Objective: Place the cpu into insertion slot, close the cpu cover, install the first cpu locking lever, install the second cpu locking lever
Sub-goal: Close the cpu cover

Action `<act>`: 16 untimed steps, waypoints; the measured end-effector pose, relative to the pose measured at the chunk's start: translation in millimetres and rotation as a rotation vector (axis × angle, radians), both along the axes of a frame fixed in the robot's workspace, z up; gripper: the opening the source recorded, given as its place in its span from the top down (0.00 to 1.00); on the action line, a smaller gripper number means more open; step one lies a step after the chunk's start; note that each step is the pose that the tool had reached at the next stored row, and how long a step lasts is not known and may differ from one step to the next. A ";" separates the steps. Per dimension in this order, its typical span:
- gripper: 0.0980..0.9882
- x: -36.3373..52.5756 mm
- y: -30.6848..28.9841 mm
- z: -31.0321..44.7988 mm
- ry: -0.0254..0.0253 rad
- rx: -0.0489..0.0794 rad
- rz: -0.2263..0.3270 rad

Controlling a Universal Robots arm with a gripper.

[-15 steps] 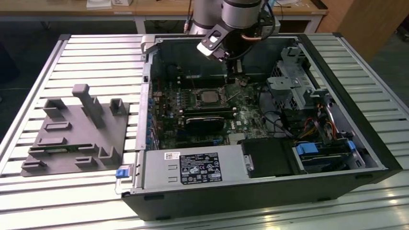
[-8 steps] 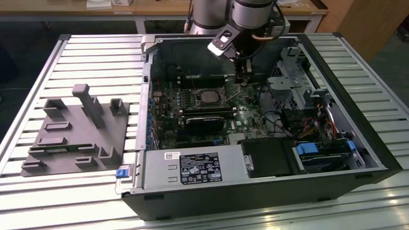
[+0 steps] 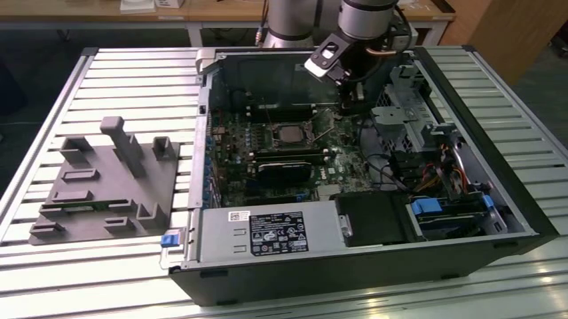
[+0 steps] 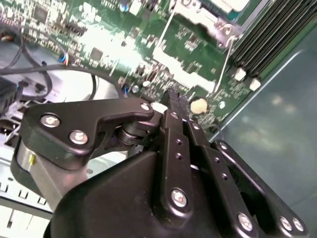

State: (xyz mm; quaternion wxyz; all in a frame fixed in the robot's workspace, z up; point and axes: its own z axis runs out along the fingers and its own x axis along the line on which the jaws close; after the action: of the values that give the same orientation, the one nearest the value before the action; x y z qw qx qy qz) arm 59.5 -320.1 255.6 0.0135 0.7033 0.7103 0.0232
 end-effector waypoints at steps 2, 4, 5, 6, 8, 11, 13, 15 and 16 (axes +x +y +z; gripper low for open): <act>0.99 1.0 0.0 -1.9 0.0002 0.000 0.000; 0.99 1.2 -0.1 -5.4 0.0009 0.000 0.000; 0.99 1.3 -0.1 -7.2 0.0013 0.000 0.000; 0.99 1.4 0.0 -9.1 0.0019 0.000 0.000; 0.99 1.5 0.0 -12.7 0.0037 0.000 0.000; 0.99 1.7 0.0 -17.7 0.0093 0.000 0.000; 0.99 1.7 -0.1 -18.0 0.0101 -0.001 0.000; 0.99 1.7 -0.1 -18.0 0.0101 -0.001 0.000; 0.99 1.7 -0.1 -18.0 0.0101 -0.001 0.000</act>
State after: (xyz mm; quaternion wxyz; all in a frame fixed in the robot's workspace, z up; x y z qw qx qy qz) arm 61.2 -320.1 237.7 0.0103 0.7035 0.7104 0.0192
